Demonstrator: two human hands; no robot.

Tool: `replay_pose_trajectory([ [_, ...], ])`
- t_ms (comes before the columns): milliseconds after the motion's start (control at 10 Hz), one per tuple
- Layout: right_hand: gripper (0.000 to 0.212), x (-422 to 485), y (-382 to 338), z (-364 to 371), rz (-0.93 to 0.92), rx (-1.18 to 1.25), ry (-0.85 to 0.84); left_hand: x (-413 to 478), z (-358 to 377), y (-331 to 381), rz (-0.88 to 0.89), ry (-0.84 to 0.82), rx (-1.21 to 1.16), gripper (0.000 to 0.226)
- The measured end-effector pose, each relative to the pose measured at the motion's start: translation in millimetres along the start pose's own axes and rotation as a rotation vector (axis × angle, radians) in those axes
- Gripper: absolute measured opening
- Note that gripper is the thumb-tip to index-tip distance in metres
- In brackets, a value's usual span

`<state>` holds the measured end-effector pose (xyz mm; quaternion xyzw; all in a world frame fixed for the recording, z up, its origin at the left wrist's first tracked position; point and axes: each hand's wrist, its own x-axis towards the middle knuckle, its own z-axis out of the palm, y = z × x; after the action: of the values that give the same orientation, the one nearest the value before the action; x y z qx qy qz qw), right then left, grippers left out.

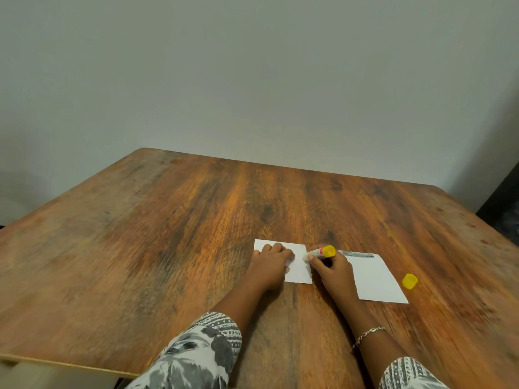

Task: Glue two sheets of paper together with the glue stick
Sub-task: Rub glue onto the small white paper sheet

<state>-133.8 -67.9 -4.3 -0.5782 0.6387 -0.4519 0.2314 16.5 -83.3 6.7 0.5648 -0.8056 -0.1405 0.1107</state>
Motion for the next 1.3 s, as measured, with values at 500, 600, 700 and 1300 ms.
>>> replay_pose_trajectory([
  [500,0.018,-21,0,-11,-0.006,0.011,-0.033,1,2,-2,0.001,0.015,-0.014,0.038],
  [600,0.017,-25,0,-12,-0.001,0.013,-0.038,1,3,-2,0.001,0.019,-0.016,0.037],
  [700,0.016,-29,0,-14,-0.004,0.016,-0.041,0,3,-1,0.000,0.020,-0.016,0.037],
  [1300,0.012,-41,-1,-22,0.085,0.162,-0.035,-1,-1,-1,0.009,0.017,0.045,0.038],
])
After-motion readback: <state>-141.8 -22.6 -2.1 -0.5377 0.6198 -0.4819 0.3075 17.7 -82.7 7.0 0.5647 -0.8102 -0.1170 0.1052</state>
